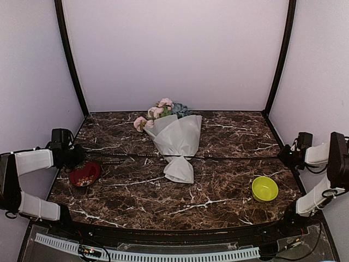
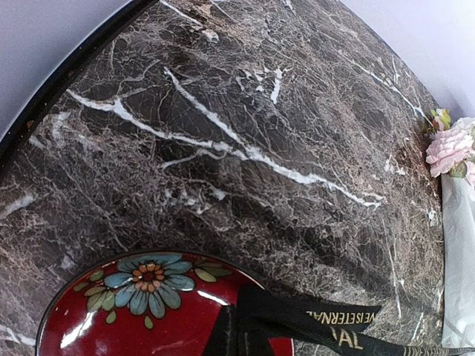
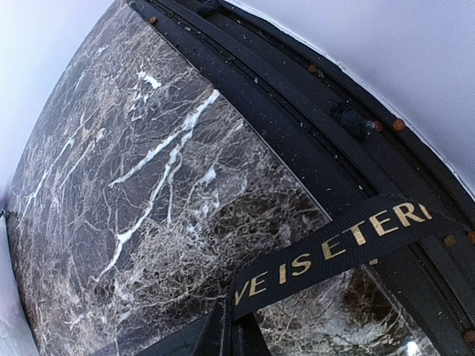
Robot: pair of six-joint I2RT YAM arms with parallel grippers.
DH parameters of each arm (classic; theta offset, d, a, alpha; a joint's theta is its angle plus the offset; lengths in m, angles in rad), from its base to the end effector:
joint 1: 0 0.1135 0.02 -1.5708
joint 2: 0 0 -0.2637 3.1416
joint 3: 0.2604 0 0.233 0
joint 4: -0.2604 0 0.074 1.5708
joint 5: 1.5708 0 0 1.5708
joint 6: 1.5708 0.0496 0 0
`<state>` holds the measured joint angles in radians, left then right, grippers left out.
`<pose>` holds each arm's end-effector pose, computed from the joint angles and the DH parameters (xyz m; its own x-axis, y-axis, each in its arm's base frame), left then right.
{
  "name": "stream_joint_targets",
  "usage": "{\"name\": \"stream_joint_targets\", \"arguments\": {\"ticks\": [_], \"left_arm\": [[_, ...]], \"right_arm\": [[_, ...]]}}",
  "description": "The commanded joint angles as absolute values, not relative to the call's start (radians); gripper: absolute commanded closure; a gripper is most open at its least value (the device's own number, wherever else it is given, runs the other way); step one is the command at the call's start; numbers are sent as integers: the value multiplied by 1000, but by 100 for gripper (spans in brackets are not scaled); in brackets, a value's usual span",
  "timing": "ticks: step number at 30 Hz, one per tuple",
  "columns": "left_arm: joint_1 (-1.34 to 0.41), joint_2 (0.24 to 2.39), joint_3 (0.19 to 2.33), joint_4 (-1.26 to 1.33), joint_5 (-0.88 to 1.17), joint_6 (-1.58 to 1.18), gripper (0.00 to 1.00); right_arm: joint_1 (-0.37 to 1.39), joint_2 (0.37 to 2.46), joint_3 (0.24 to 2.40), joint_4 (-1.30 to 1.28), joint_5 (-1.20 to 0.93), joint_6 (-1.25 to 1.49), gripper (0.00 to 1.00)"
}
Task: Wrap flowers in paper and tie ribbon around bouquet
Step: Tie the ribbon around the folded bouquet.
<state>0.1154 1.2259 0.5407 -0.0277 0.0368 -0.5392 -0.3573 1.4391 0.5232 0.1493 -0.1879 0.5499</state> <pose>0.2352 0.0254 0.1848 -0.5126 -0.5759 -0.6368 -0.4086 0.8159 -0.4091 0.2454 -0.0817 0.1478 -0.4404 0.7124 -0.5464 0.5251 0.6980 0.4869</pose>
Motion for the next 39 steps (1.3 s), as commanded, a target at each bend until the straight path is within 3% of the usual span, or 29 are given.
{"name": "stream_joint_targets", "arguments": {"ticks": [1,14,17,21,27,34,39], "left_arm": [[164,1194,543,-28,-99,-552,100],[161,1182,541,-12,-77,-547,100],[93,1164,544,35,-61,-518,100],[-129,1170,643,55,-160,-369,100],[-264,1200,779,163,4,-219,100],[-412,1217,914,232,253,-28,100],[-456,1209,953,312,321,33,100]], "right_arm": [[-403,1445,526,226,-60,525,100],[-387,1440,541,212,-107,531,100],[-252,1417,580,174,-70,517,100],[-72,1418,681,104,-17,497,100],[149,1458,887,2,-12,418,100],[332,1446,1019,-49,-208,294,100],[453,1427,1089,-96,-370,215,100]]}}
